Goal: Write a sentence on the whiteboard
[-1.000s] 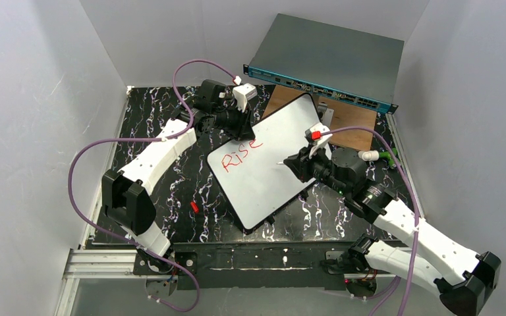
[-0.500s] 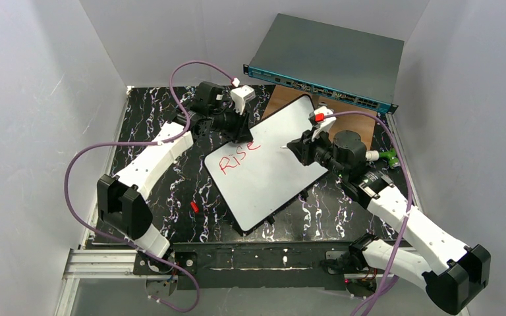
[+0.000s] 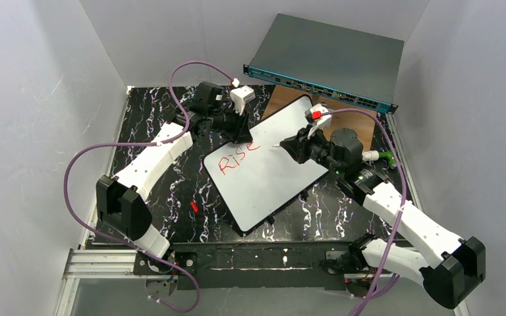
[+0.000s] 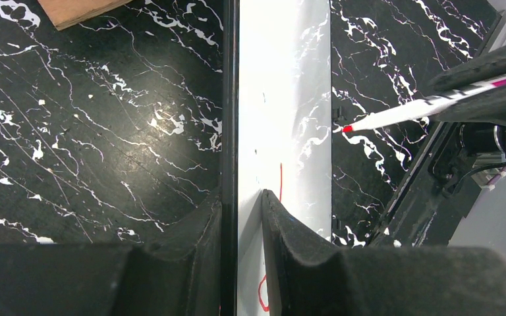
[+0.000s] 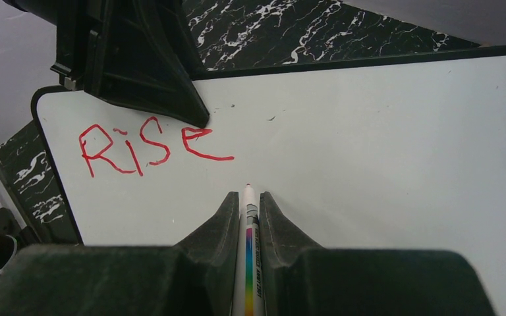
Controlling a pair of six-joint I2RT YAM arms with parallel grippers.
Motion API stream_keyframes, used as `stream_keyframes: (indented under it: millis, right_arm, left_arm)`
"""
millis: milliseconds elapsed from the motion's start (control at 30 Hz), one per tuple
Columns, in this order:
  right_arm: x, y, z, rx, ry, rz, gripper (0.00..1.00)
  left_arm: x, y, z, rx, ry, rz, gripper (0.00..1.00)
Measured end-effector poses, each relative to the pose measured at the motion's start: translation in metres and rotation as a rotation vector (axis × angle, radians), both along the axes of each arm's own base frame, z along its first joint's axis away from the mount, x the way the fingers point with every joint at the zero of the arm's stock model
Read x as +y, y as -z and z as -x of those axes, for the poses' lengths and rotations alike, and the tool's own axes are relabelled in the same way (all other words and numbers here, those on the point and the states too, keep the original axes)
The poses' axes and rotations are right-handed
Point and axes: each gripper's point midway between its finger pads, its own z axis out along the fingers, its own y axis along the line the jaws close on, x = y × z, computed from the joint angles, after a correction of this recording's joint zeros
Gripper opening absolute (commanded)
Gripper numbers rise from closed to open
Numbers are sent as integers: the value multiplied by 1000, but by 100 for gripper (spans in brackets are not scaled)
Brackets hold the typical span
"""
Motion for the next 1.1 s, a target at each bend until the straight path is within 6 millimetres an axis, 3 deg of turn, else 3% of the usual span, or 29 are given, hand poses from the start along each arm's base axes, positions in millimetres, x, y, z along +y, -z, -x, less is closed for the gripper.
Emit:
stream_keyframes:
  millis: [367,900,1100]
  right_arm:
    - [14,22,-21,62,22,10,1]
    - [17,15,-28,56,44,-29,1]
    - [20,22,-32,72,49,-27,1]
  left_arm:
    - [0,0,0,0,0,1,0]
    - [0,0,0,0,0,1,0]
    - [0,1,-1,3,-3,-2,0]
